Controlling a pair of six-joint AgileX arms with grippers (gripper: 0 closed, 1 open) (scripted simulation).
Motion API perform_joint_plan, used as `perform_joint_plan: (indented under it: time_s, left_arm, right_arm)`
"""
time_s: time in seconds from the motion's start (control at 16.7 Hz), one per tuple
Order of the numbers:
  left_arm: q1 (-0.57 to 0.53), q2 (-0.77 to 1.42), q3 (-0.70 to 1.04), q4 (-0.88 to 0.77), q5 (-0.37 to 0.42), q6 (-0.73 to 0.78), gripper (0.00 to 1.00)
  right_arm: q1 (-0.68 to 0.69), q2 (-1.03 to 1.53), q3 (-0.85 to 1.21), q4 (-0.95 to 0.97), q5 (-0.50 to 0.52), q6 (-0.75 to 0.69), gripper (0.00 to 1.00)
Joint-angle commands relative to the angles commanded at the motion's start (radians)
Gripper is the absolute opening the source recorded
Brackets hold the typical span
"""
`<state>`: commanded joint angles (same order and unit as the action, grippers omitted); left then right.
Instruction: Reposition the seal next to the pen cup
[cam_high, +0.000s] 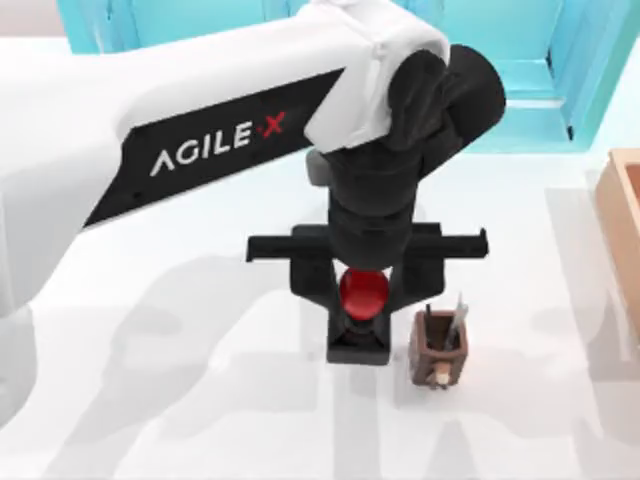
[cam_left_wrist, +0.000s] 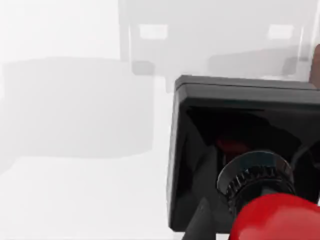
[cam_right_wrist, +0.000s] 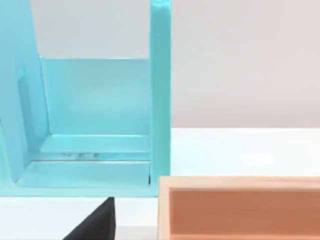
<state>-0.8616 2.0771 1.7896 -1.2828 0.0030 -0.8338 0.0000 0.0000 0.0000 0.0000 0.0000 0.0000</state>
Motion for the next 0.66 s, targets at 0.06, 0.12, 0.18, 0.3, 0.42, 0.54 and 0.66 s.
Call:
perform_joint_plan:
  time_s: [0.06,0.12,0.18,0.3,0.42,0.54,0.66]
  left_arm:
    - [0.0,0.0,0.0,0.0,0.0,0.0,0.68]
    - [0.0,0.0,0.0,0.0,0.0,0.0,0.75]
    - [0.0,0.0,0.0,0.0,0.0,0.0,0.83]
    - [0.0,0.0,0.0,0.0,0.0,0.0,0.98]
    - [0.0,0.0,0.0,0.0,0.0,0.0,1.0]
    - [0.0,0.0,0.0,0.0,0.0,0.0,1.0]
    - [0.0,0.0,0.0,0.0,0.0,0.0,1.0]
  right_arm:
    - [0.0,0.0,0.0,0.0,0.0,0.0,1.0]
    - [0.0,0.0,0.0,0.0,0.0,0.0,1.0]
    - [0.0,0.0,0.0,0.0,0.0,0.0,1.0]
    - [0.0,0.0,0.0,0.0,0.0,0.0,1.0]
    - [0.0,0.0,0.0,0.0,0.0,0.0,1.0]
    - [0.0,0.0,0.0,0.0,0.0,0.0,1.0]
    - [0.0,0.0,0.0,0.0,0.0,0.0,1.0]
